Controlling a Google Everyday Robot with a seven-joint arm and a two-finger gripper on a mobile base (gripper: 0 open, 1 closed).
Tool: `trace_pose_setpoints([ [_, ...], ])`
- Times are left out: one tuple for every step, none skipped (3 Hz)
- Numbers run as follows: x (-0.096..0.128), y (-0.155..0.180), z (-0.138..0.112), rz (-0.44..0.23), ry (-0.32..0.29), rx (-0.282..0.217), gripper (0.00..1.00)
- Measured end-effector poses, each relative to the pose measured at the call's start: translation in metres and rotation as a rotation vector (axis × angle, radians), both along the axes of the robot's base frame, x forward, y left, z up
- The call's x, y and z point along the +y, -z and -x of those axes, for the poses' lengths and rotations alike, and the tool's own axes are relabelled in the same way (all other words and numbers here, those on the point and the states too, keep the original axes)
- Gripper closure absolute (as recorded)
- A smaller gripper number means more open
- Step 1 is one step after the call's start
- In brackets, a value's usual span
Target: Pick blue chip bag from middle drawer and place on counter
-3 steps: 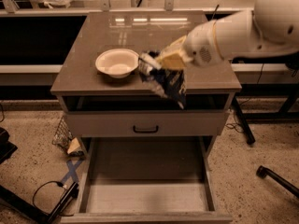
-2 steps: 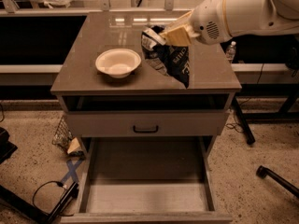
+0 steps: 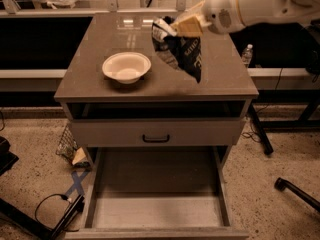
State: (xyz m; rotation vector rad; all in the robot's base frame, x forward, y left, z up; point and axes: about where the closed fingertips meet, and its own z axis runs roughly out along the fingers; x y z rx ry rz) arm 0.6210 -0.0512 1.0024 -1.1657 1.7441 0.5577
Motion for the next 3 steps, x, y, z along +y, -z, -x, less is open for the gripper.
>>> trace_pose_setpoints([
  [0.006,0.067,-0.084,0.045,-0.005,0.187,1.0],
  [0.003,0.121,-0.139,0.061,0.031,0.289,1.0],
  [-0.016,0.127,-0.198,0.053,0.133,0.249,1.0],
])
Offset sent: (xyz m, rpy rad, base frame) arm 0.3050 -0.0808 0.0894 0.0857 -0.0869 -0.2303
